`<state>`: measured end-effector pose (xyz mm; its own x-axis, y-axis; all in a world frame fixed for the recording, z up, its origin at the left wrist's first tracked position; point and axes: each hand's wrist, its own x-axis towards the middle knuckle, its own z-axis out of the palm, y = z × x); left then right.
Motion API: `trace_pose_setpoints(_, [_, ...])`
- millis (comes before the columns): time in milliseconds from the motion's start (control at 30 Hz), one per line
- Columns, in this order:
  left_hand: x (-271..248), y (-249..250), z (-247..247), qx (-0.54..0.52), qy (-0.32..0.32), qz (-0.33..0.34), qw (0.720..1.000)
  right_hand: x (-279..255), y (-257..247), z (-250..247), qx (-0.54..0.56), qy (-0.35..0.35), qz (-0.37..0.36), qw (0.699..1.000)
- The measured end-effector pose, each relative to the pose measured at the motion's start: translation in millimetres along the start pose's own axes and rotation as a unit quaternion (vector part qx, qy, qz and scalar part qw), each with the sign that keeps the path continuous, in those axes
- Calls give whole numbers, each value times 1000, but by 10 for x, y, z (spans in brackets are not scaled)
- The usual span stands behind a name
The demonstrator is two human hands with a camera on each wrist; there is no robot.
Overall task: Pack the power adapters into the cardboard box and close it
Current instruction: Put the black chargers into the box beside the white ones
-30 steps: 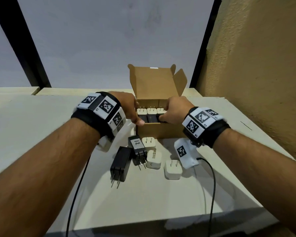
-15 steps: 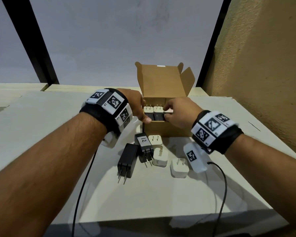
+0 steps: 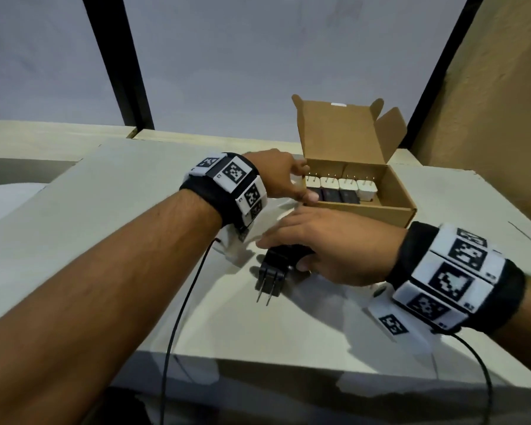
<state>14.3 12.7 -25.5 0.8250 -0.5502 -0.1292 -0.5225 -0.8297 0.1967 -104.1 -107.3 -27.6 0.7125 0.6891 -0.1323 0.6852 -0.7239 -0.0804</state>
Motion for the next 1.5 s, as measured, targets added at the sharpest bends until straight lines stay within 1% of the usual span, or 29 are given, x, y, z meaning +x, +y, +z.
trace_pose_setpoints(133, [6,-3,8,13,4,2,1000,65,-24,70,-41,-8,-28,999])
trace_pose_setpoints(200, [27,2,1,8,8,2,1000,85,-29,80,-62,2,-38,997])
trace_pose_setpoints(367, [60,5,-27,16,23,-4,1000,62,-9,34,-62,1,-44,997])
trace_pose_setpoints(500, [90,30,-50,34,21,-6,999,-13,33,-66,-12,54,-21,998])
trace_pose_setpoints(533, [101,33,-53,35,17,-8,999,-24,47,-92,-6,47,-14,999])
trace_pose_setpoints(600, [107,43,-56,36,10,-9,999,-42,65,-117,-2,8,-7,1000])
trace_pose_setpoints(667, [105,50,-59,34,7,-8,999,-54,59,-102,-1,-28,-13,1000])
trace_pose_setpoints(733, [101,56,-70,31,5,-9,999,-58,33,-63,-6,-44,-24,999])
trace_pose_setpoints(833, [113,73,-74,36,0,-11,999,-20,-6,22,-48,-60,-54,996])
trace_pose_setpoints(900, [121,79,-68,40,-3,-12,999,21,-16,74,-55,-67,-65,994])
trace_pose_setpoints(1000, [109,80,-72,37,-5,-14,999,75,-11,112,-56,-47,-72,995])
trace_pose_setpoints(1100, [94,81,-74,31,-8,-19,999,108,-22,136,-50,-31,-63,996])
trace_pose_setpoints(1300, [73,66,-54,24,-4,-24,999,59,-45,122,-66,-36,-14,997])
trace_pose_setpoints(1500, [51,73,-67,21,-9,-30,999,-47,16,80,-7,-11,4,1000])
